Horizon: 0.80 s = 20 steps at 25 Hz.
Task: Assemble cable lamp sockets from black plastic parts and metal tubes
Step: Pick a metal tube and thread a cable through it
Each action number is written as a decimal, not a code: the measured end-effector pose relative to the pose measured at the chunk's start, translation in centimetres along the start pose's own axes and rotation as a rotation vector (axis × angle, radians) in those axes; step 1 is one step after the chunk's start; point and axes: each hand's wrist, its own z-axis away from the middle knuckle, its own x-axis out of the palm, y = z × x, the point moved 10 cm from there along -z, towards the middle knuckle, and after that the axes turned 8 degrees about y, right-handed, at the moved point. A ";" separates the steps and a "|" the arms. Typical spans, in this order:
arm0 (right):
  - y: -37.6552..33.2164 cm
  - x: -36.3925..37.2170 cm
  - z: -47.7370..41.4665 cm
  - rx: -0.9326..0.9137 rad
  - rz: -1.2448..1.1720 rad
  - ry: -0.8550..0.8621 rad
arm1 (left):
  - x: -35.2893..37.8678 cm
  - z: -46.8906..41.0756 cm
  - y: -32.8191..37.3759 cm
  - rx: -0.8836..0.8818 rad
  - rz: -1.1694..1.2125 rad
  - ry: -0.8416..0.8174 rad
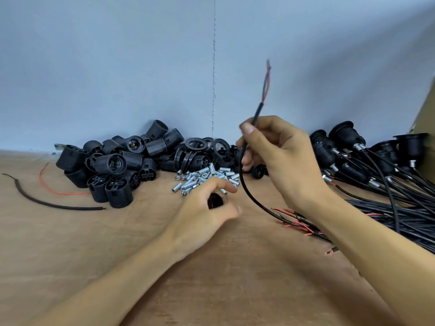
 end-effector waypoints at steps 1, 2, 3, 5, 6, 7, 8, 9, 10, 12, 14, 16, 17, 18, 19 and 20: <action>0.0 -0.3 -0.1 0.028 -0.058 0.040 | 0.2 0.1 0.1 0.043 -0.078 -0.008; 0.5 -0.6 -0.1 0.075 -0.113 0.074 | 0.3 0.1 0.4 0.098 -0.146 -0.006; 1.1 -0.8 0.0 0.139 -0.176 0.103 | 0.5 0.1 0.8 0.155 -0.186 0.001; 2.6 -0.7 0.3 0.283 -0.348 0.142 | 0.6 0.1 1.3 0.217 -0.189 0.011; 3.3 -0.6 0.4 0.345 -0.437 0.160 | 0.4 0.0 1.3 0.216 -0.175 0.028; 3.9 -0.5 0.5 0.397 -0.516 0.177 | 0.2 -0.1 1.1 0.207 -0.157 0.050; 4.5 -0.4 0.6 0.439 -0.581 0.190 | -0.2 -0.2 0.9 0.197 -0.142 0.077; 5.0 -0.3 0.7 0.467 -0.618 0.195 | -0.5 -0.3 0.7 0.188 -0.134 0.106; 5.5 -0.2 0.7 0.485 -0.616 0.186 | -0.9 -0.4 0.5 0.173 -0.122 0.138; 6.1 0.2 1.1 0.490 -0.466 0.101 | -1.4 -0.7 -0.1 0.114 -0.078 0.181; 6.8 1.1 2.0 0.461 -0.162 -0.083 | -1.1 -0.9 -0.2 0.090 -0.040 0.158; 7.1 2.6 3.4 0.387 0.115 -0.302 | -0.5 -0.6 0.7 0.151 -0.035 0.110; 7.1 3.2 3.9 0.345 0.173 -0.371 | -0.2 -0.5 1.1 0.181 -0.045 0.091; 6.9 3.5 4.0 0.302 0.189 -0.390 | -0.2 -0.5 1.3 0.200 -0.063 0.082; 6.7 3.3 3.8 0.272 0.184 -0.360 | -0.3 -0.5 1.3 0.210 -0.083 0.087; 6.5 2.7 3.4 0.254 0.168 -0.294 | -0.5 -0.5 1.1 0.200 -0.096 0.095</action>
